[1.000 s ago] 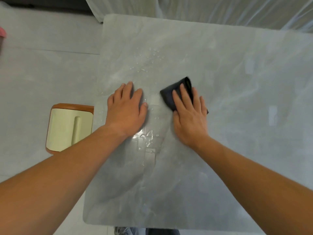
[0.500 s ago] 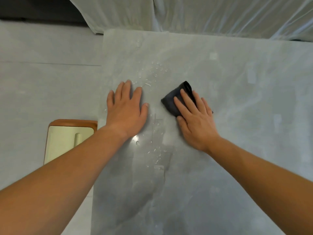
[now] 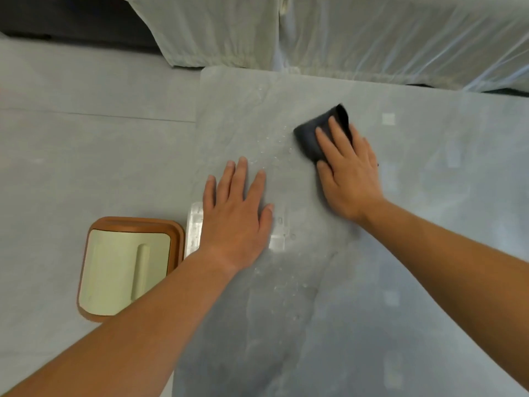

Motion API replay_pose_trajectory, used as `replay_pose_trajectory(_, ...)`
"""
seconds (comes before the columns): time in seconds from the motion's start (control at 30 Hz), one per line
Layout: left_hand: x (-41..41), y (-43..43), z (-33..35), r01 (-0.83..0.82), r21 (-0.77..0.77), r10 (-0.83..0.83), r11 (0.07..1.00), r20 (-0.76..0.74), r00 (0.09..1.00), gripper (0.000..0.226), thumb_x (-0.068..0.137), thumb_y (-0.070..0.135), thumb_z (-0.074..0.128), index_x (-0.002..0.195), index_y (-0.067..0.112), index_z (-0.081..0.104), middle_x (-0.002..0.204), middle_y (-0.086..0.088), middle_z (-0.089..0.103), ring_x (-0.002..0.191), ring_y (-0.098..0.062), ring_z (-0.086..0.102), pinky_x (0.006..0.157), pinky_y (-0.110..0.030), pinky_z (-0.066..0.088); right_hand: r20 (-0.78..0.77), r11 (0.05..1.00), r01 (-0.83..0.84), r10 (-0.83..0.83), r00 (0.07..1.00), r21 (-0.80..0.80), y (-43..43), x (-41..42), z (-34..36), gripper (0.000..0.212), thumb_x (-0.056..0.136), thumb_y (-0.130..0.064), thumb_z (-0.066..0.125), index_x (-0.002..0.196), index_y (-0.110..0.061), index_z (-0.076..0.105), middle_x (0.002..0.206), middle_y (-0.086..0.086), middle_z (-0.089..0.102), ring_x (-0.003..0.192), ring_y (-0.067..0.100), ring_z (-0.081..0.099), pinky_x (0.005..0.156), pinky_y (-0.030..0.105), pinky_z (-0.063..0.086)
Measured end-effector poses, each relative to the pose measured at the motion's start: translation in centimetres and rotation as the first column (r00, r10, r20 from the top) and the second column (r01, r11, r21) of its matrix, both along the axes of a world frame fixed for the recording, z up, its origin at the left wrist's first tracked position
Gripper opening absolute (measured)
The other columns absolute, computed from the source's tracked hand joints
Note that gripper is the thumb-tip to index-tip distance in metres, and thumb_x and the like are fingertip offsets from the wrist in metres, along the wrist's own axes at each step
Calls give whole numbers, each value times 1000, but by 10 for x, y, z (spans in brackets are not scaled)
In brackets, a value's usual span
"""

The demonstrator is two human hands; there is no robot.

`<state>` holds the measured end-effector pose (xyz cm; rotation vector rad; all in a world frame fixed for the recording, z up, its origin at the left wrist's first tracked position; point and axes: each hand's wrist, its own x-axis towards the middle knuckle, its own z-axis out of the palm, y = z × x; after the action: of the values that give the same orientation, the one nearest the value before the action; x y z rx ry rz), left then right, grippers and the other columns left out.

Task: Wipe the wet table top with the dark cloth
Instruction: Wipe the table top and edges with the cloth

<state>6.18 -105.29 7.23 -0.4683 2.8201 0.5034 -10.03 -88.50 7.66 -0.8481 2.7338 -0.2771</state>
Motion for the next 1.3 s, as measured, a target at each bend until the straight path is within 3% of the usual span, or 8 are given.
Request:
replay_pose_trajectory(0.1, 0, -2, -1, 11, -25, -12, 1000, -25, 1000, 65, 99, 50, 13, 159, 27, 10, 169, -7, -4, 154, -24, -10, 122, -45, -8, -5, 997, -75, 75, 997, 34, 8, -26, 2, 56, 103, -37, 34, 158, -27, 26, 168, -2, 11, 154, 31, 9, 123, 49, 11)
replay_pose_trajectory(0.3, 1, -2, -7, 2, -27, -4, 1000, -68, 998, 62, 100, 49, 22, 157, 25, 20, 168, -10, 7, 155, -27, -2, 123, -48, -2, -22, 956, 292, -293, 956, -21, -58, -70, -7, 57, 104, -36, 30, 159, -30, 18, 169, -4, 6, 154, 32, 4, 124, 48, 4)
replay_pose_trajectory(0.53, -1, -1, -5, -5, -24, 3, 1000, -73, 997, 62, 101, 51, 20, 157, 26, 17, 168, -10, 6, 155, -26, -3, 123, -48, -2, -20, 998, -49, 50, 999, 26, -37, -41, 1, 55, 106, -34, 34, 159, -28, 21, 169, -3, 7, 154, 29, 4, 124, 47, 6)
replay_pose_trajectory(0.77, 1, -4, -5, 2, -17, -3, 1000, -67, 998, 62, 100, 49, 21, 158, 26, 20, 169, -9, 6, 155, -26, -2, 122, -46, -5, -2, 977, 213, -213, 977, -31, -87, -61, -8, 56, 104, -36, 29, 159, -32, 18, 169, -4, 6, 154, 31, 3, 124, 48, 2)
replay_pose_trajectory(0.9, 1, -3, -2, -1, -9, 0, 1000, -60, 998, 63, 100, 51, 18, 158, 27, 18, 169, -8, 4, 155, -25, -3, 123, -46, -4, -15, 995, -99, 99, 995, 7, -48, -7, -3, 57, 103, -36, 34, 158, -29, 25, 168, -3, 11, 154, 31, 6, 123, 49, 5)
replay_pose_trajectory(1.0, -1, -3, -2, 7, -16, -8, 1000, -53, 999, 63, 101, 52, 15, 158, 27, 15, 169, -8, 2, 155, -24, -6, 122, -45, -6, 24, 960, -279, 279, 960, 21, -21, -31, 2, 58, 99, -36, 33, 157, -29, 30, 167, -5, 16, 154, 29, 10, 123, 50, 7)
replay_pose_trajectory(1.2, 0, -2, -3, -9, -16, 9, 1000, -49, 999, 63, 101, 52, 11, 158, 27, 15, 169, -7, 2, 155, -24, -6, 122, -45, -7, -2, 992, 114, -114, 994, -59, -34, -23, -5, 54, 103, -30, 39, 156, -30, 29, 168, -3, 14, 154, 29, 9, 123, 49, 8)
replay_pose_trajectory(1.3, -1, -1, -1, -20, 7, 20, 1000, -58, 998, 66, 99, 53, 9, 158, 27, 18, 169, -7, 4, 155, -24, -3, 123, -46, -4, -20, 999, -47, 47, 999, -28, -15, 27, -6, 56, 102, -36, 34, 157, -29, 28, 168, -4, 13, 154, 29, 7, 123, 48, 7)
